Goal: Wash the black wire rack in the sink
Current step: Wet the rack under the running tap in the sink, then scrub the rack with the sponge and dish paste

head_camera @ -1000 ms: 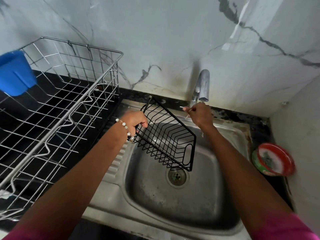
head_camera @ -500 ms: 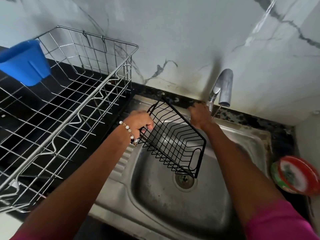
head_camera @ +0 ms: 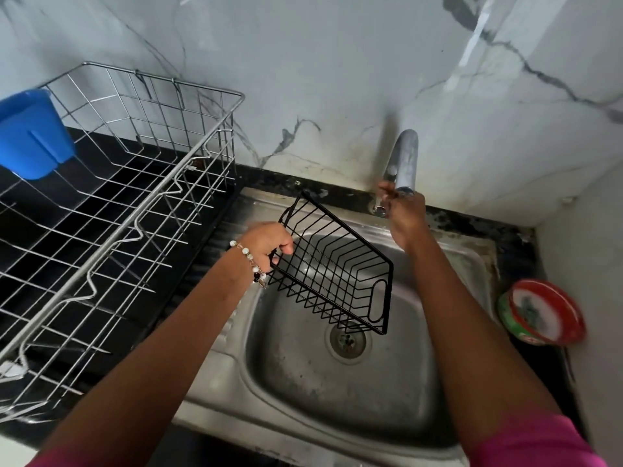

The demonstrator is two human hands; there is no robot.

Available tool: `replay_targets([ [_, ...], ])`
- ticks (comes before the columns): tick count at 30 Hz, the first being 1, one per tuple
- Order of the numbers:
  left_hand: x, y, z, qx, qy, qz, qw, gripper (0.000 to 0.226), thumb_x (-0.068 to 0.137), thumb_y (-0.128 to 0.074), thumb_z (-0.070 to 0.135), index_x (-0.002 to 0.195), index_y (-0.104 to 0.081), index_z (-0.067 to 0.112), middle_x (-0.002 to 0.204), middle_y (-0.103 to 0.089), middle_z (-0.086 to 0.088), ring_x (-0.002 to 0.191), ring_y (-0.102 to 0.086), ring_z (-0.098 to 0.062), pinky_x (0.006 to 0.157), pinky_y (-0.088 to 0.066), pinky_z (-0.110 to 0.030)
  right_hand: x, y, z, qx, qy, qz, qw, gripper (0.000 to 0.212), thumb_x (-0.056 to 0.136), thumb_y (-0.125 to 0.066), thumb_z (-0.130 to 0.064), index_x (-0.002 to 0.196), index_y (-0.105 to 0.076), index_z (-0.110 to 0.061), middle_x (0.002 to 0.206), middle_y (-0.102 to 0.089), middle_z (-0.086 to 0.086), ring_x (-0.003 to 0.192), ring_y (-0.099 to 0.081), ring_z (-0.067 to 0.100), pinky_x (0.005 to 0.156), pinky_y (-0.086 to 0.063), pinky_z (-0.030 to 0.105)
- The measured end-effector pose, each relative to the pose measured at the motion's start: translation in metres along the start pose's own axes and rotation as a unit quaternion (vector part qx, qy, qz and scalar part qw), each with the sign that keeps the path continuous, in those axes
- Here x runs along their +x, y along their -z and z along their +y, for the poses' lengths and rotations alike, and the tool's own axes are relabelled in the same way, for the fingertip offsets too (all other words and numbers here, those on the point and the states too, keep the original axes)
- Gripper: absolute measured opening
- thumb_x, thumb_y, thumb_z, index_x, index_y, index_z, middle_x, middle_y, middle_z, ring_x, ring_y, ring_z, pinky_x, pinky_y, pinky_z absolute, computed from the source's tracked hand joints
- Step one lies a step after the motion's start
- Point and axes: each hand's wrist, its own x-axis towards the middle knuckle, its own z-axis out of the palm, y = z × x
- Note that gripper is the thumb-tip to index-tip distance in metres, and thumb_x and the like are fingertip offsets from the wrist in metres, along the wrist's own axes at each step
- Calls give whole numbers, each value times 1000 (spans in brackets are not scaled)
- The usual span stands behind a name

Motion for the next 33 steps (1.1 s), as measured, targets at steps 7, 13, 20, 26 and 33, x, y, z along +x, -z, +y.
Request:
replay_targets([
  [7, -11, -14, -4, -3, 11, -7, 1000, 26, 71, -52, -19, 64, -56, 6, 76, -53, -9, 75, -51, -22, 71, -45, -34, -31, 8, -16, 11, -8, 6, 1000, 20, 91, -46, 10, 86, -64, 2, 88, -66, 6, 65, -51, 9, 65, -48, 26],
  [13, -26, -35, -9, 12, 11, -12, 1000, 23, 74, -51, -19, 68, -56, 3, 72, -51, -9, 66, -48, -19, 63, -42, -33, -60, 64, 25, -142, 0, 40, 989, 25, 91, -47, 6, 82, -65, -8, 76, -65, 6, 59, -54, 12, 50, -45, 21],
  [20, -24, -72, -25, 5, 12, -40, 999, 26, 72, -50, -19, 65, -52, 6, 66, -49, -9, 61, -47, -18, 53, -38, -29, -87, 147, 56, -317, 15, 71, 946, 30, 86, -57, 5, 77, -71, -20, 87, -70, 2, 72, -61, 13, 72, -50, 30],
  [26, -22, -94, -35, 14, 7, -43, 999, 28, 72, -51, -20, 60, -50, 5, 64, -50, -10, 64, -48, -21, 58, -39, -32, -98, 220, 23, -452, 37, 292, 842, 24, 83, -63, -14, 105, -72, -8, 107, -70, 18, 100, -64, 38, 82, -50, 36],
  [33, -25, -100, -42, 30, 2, -30, 999, 24, 69, -52, -21, 60, -54, 2, 67, -52, -12, 63, -45, -22, 60, -39, -31, -78, 254, 40, -553, -48, 124, 822, 36, 83, -70, -19, 114, -68, -1, 121, -64, 21, 115, -57, 34, 98, -41, 34],
])
